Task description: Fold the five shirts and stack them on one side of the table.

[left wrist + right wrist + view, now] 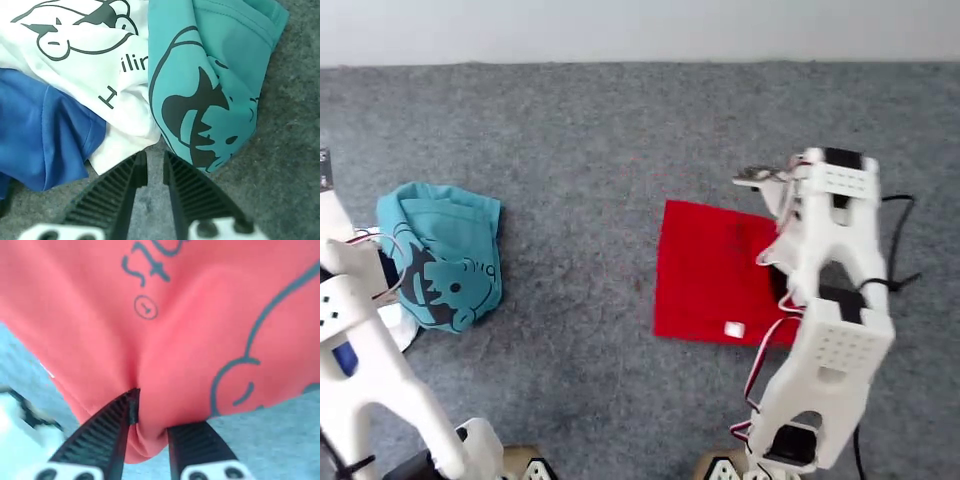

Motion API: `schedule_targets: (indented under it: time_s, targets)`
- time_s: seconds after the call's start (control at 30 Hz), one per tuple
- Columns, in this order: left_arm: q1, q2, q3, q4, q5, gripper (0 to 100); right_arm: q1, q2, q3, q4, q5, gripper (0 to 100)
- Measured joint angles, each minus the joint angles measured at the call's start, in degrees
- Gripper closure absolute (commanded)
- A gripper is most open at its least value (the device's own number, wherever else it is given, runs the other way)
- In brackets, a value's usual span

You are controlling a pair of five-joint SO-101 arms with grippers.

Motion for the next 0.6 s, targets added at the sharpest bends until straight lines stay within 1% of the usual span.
schedule_targets:
  time_s: [0.07,0.13,0.27,0.37,0.43,0.47,0.53,0.6]
  targets:
    - [0.00,0.00,-2.11,1.49,0.00,93,1.67,0.53,-2.11,-1.05,6.95,99.1]
    - [0.26,0.00,-4.04,2.99,0.00,93,2.02,3.16,-5.98,-3.60,11.52,99.1]
    - [3.69,0.00,-8.79,7.30,0.00,93,1.93,9.76,-15.56,-10.64,14.33,99.0]
    - [6.77,-1.32,-9.85,7.91,0.00,93,1.32,13.89,-22.68,-11.87,14.51,98.2]
    - [7.74,-2.90,-9.85,8.09,0.00,93,1.14,15.21,-26.55,-11.43,14.33,92.5]
    - [8.26,-3.69,-9.85,8.09,0.00,93,1.05,15.56,-28.48,-10.99,13.10,87.6]
    - [8.97,-5.71,-9.85,8.09,0.00,93,0.88,15.65,-31.56,-9.93,8.18,76.3]
    - [8.97,-7.38,-9.85,8.09,0.00,93,0.88,15.65,-34.37,-8.70,0.88,67.0]
